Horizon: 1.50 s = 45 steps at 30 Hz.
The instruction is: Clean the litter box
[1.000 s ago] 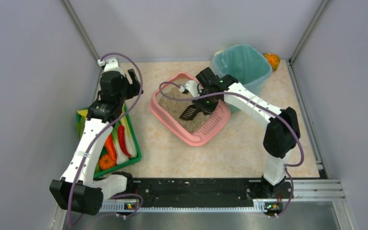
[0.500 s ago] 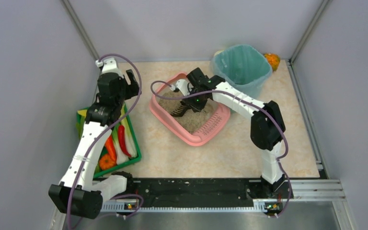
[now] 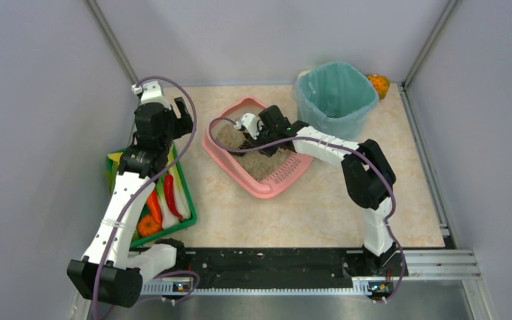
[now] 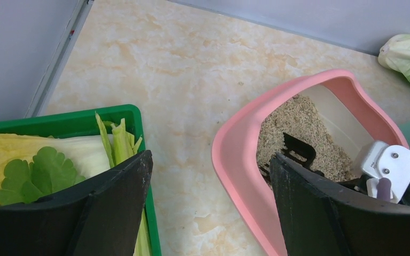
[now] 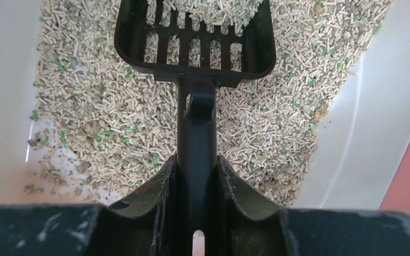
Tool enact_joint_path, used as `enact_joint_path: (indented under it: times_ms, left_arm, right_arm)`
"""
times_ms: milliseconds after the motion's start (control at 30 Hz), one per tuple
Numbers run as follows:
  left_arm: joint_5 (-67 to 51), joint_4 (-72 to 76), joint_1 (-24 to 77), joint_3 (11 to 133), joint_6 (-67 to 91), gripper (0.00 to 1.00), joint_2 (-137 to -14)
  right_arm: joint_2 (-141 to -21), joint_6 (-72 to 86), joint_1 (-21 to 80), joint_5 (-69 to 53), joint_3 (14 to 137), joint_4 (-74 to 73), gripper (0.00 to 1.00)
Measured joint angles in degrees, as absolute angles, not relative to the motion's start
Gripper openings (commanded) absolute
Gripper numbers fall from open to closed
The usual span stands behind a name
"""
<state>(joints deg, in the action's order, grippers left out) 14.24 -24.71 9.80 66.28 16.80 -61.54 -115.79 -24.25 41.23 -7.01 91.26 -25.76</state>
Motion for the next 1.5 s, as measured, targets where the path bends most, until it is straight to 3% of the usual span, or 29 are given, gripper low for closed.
enact_joint_path:
  times_ms: [333,1033,1500]
  left_arm:
    - [14.22,-23.9,9.8,66.0,16.78,0.85,-61.23]
    - [14.22,-23.55,9.8,65.3,16.62,0.85,-58.96]
    - [14.22,-23.57,9.8,64.25,16.53,0.85,-58.04]
  right_arm:
    - [-113.86,-24.32,41.3,-6.33,77.97,-5.37,0.0]
    - [-111.07,-14.48,40.36,-9.74,59.88,23.57,0.0]
    - [-108.53,-10.61,39.22,-11.07,55.77,29.21,0.0]
